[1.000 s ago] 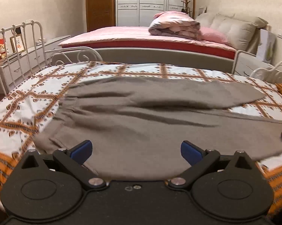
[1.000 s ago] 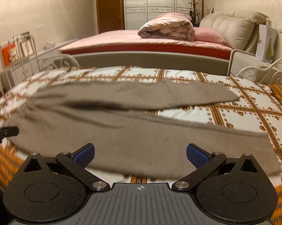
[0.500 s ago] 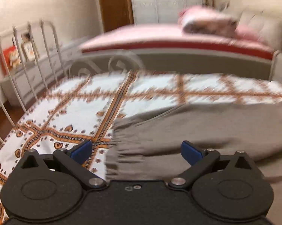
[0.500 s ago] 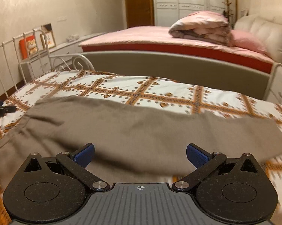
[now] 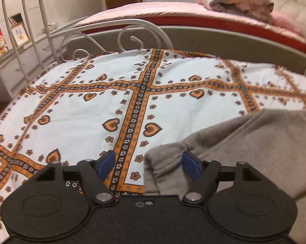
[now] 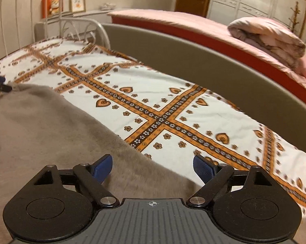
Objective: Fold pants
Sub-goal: 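Move both tools to the cuffs of the grey sweatpants legs, then grasp the leg cuff with the left tool while the right tool grasps the other cuff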
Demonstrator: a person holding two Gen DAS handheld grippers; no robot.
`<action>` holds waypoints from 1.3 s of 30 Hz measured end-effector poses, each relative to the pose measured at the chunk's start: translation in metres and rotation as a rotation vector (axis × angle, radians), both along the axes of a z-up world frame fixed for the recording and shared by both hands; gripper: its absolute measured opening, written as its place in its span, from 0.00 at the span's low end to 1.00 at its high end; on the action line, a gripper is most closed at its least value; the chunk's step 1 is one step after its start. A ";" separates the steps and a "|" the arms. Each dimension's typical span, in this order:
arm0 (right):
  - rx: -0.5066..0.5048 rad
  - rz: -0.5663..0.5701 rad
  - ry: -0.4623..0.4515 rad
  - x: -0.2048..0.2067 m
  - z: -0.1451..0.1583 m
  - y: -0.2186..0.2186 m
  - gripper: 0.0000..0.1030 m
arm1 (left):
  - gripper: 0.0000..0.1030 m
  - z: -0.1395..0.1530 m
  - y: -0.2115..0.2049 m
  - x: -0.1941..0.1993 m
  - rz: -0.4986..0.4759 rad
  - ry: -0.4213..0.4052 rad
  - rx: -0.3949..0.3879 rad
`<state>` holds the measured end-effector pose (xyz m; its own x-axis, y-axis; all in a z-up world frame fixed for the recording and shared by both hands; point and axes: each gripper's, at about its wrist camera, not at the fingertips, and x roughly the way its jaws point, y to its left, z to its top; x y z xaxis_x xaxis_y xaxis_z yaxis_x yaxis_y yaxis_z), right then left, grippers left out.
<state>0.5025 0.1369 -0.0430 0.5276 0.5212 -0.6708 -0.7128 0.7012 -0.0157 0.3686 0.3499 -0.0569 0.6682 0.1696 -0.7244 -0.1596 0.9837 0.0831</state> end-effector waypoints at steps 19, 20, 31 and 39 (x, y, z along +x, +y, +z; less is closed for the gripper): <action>-0.007 0.146 0.078 0.025 -0.012 0.013 0.77 | 0.56 -0.019 0.000 0.015 -0.127 0.039 -0.113; -0.004 0.145 0.094 0.027 -0.013 0.014 0.71 | 0.47 -0.020 -0.001 0.017 -0.140 0.040 -0.127; 0.081 0.170 -0.003 -0.050 0.057 -0.020 0.04 | 0.14 0.030 -0.012 -0.051 -0.313 -0.249 -0.010; 0.038 0.216 -0.067 -0.157 0.076 -0.044 0.04 | 0.14 0.062 -0.025 -0.146 -0.394 -0.327 -0.005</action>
<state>0.3459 0.0933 0.0335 0.4435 0.6510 -0.6160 -0.8446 0.5335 -0.0443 0.2222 0.3253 0.0056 0.8723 -0.1437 -0.4673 0.2066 0.9746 0.0859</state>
